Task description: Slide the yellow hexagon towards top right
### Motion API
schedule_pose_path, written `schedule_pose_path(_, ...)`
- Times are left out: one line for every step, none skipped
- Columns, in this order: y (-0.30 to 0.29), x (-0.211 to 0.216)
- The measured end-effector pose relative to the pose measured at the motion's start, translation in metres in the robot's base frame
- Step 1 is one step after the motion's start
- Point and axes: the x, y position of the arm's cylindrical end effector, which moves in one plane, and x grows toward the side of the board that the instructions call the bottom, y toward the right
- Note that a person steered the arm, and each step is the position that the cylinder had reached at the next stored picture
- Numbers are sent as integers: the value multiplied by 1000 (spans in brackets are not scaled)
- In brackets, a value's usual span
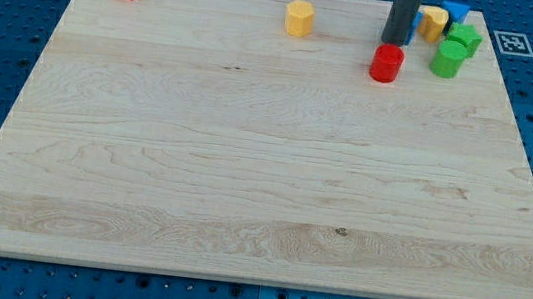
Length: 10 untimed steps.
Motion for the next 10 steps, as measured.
schedule_pose_path(-18, 15)
schedule_pose_path(-46, 38)
schedule_pose_path(-102, 41)
schedule_pose_path(-157, 5)
schedule_pose_path(-158, -18)
schedule_pose_path(-159, -18)
schedule_pose_path(-169, -24)
schedule_pose_path(-189, -33)
schedule_pose_path(-203, -42)
schedule_pose_path(-180, -44)
